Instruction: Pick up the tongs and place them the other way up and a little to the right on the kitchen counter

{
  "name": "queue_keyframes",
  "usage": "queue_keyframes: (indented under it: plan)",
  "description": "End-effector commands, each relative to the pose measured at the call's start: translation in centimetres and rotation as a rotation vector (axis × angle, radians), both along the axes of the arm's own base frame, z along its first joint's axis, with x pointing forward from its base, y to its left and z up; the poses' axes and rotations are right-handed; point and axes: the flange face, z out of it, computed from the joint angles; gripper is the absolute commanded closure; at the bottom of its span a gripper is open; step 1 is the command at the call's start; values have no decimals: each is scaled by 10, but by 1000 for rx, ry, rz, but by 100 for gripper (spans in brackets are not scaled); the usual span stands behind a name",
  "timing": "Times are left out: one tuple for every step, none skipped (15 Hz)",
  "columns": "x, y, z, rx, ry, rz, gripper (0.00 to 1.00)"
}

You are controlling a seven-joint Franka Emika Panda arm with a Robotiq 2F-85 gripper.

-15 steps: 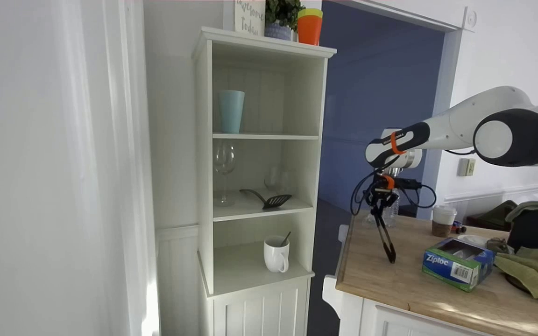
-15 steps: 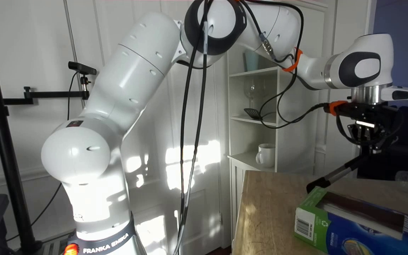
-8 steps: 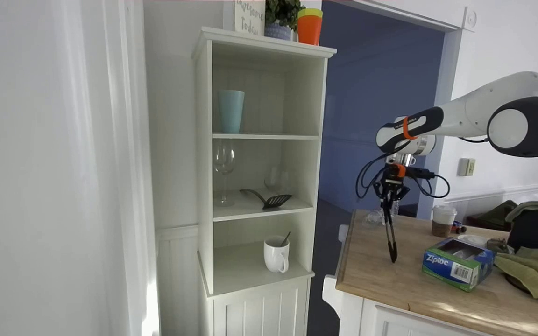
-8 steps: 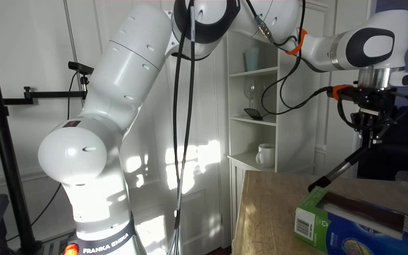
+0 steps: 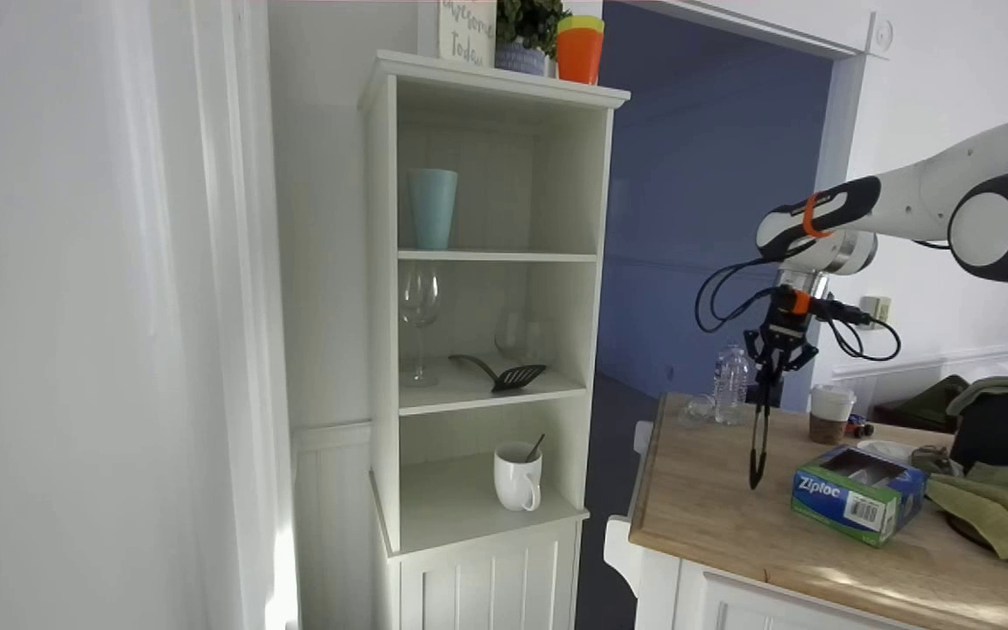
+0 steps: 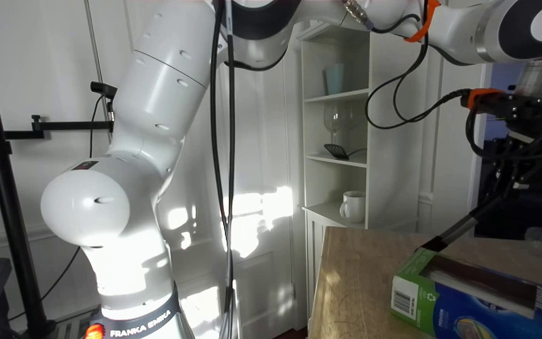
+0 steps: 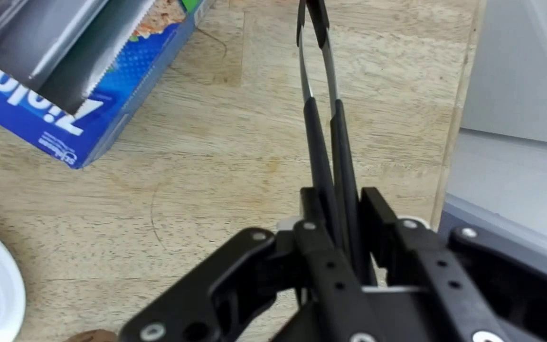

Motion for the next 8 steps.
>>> queue_keyframes:
  plan:
    - [-24,-31,19,89,-38,-105,88]
    - [-29,-41,21,104,-44,-131,88]
    - [-35,-52,23,116,-51,-164,88]
    - [-41,-61,26,130,-54,-193,88]
    - [-46,-69,28,139,-54,-221,88]
    - [-52,-77,28,144,-52,-251,88]
    - [-57,-85,30,151,-47,-286,88]
    - [-62,-93,30,162,-41,-326,88]
